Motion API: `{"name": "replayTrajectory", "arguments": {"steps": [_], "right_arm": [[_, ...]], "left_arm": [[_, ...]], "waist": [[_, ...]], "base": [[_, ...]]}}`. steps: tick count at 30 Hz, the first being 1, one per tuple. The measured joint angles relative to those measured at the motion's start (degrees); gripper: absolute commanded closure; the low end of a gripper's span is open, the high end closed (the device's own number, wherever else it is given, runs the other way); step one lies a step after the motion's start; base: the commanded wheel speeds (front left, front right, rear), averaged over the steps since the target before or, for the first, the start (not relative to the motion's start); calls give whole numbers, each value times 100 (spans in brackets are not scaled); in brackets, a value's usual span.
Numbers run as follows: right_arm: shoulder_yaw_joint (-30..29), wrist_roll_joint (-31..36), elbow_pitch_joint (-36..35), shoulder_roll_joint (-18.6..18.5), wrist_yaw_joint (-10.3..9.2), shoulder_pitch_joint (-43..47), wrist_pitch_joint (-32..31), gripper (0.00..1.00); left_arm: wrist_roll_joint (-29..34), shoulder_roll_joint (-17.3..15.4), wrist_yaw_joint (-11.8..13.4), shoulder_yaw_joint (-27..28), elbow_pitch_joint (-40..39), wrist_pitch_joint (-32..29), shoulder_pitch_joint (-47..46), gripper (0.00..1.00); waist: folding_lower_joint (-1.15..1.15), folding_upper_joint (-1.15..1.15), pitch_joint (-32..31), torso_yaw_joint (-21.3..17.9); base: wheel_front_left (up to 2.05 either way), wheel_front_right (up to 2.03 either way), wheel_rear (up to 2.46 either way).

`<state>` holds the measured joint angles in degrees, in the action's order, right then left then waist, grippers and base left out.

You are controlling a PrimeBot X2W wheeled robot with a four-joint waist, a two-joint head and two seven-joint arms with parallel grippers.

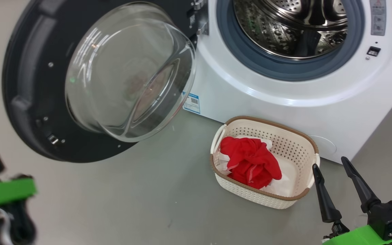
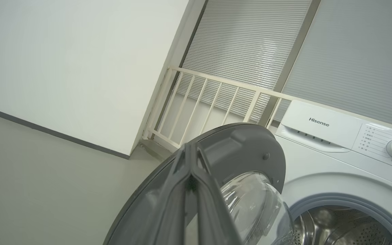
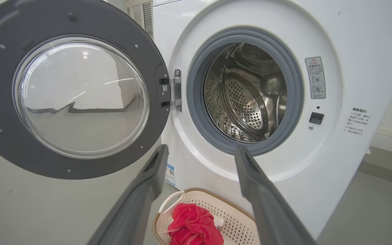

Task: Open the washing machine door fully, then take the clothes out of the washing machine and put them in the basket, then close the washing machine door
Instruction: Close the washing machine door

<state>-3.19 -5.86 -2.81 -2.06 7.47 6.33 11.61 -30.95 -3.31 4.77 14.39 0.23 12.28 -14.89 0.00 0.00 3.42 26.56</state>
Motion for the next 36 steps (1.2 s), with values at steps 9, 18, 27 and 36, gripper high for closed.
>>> {"name": "replayTrajectory", "arguments": {"steps": [9, 18, 27, 36], "right_arm": [[5, 42, -71, -2, 0, -2, -54, 0], [4, 51, -114, -2, 0, -17, -111, 0], [30, 91, -189, -4, 0, -82, -171, 0], [97, 204, -266, -4, 0, -83, -290, 0]], "left_arm": [[-1760, -227, -82, 1017, 993, -822, -1218, 100], [-2668, -866, 444, 1584, 2192, -1908, -2343, 100], [-3217, -1337, 958, 1882, 3685, -2777, -3177, 100], [-3171, -1619, 905, 1684, 4513, -3080, -3331, 100]], "waist": [[0, 0, 34, -287], [0, 0, 89, -484], [0, 0, 109, -584], [0, 0, 143, -716]], "base": [[0, 0, 0], [0, 0, 0], [0, 0, 0], [0, 0, 0]]}}
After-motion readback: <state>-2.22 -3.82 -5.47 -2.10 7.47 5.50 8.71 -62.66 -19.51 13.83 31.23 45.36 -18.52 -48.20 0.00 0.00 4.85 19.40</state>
